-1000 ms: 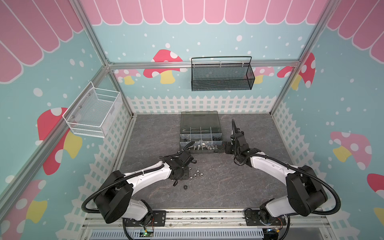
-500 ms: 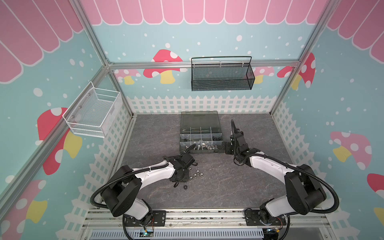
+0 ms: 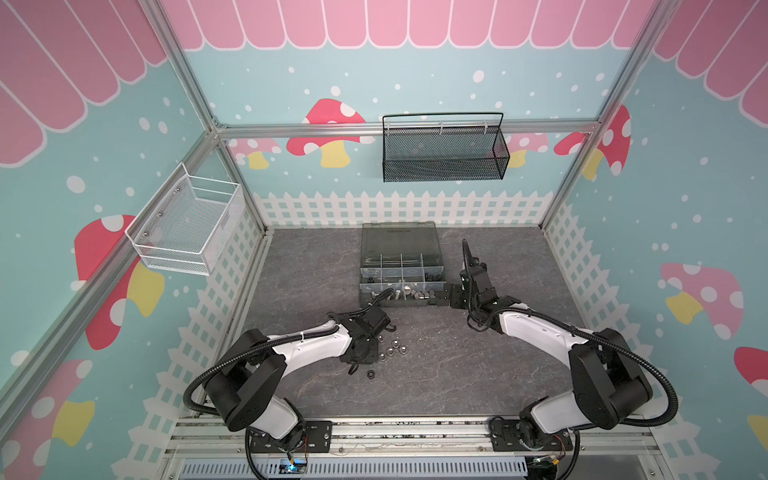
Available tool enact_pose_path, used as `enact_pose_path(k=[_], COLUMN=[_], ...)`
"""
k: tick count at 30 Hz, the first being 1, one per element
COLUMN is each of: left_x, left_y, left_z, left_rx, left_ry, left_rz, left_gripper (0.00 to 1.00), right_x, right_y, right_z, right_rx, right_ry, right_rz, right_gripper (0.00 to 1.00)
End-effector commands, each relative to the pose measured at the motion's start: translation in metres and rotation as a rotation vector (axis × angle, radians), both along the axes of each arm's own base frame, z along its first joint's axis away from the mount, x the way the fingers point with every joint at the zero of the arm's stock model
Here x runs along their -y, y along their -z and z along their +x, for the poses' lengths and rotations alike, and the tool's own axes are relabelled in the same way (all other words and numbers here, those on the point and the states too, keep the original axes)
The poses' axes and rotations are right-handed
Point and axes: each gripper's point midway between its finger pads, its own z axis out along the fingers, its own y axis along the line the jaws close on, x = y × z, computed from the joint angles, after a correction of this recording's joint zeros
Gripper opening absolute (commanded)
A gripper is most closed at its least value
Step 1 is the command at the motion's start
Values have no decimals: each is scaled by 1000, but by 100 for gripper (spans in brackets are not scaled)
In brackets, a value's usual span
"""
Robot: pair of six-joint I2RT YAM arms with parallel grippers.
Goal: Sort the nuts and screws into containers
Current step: 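Lower the left gripper and close it on a third black hex nut, then carry the black hex nut with the left gripper over the compartment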
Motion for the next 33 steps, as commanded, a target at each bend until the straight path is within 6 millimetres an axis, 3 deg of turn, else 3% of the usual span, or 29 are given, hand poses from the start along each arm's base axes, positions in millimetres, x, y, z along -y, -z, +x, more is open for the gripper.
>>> enact_pose_path(k=[1, 6, 16, 21, 29, 33], left_x=[-12, -11, -6, -2, 6, 7], left_y=[15, 10, -6, -31, -93, -102], left_z=[-7, -3, 12, 45, 116, 144], left_rx=[-33, -15, 38, 133, 350, 391], left_ry=[-13, -17, -19, -34, -48, -47], left_rz=[59, 51, 11, -40, -80, -88], left_gripper=[24, 15, 14, 14, 14, 14], right_x=[3, 5, 5, 6, 4, 4], right_y=[8, 8, 6, 6, 2, -2], right_z=[-1, -2, -3, -3, -3, -2], right_rx=[-17, -17, -12, -13, -3, 4], right_ry=[14, 20, 19, 22, 17, 18], right_rz=[-2, -7, -3, -2, 6, 11], right_gripper=[98, 98, 98, 98, 98, 98])
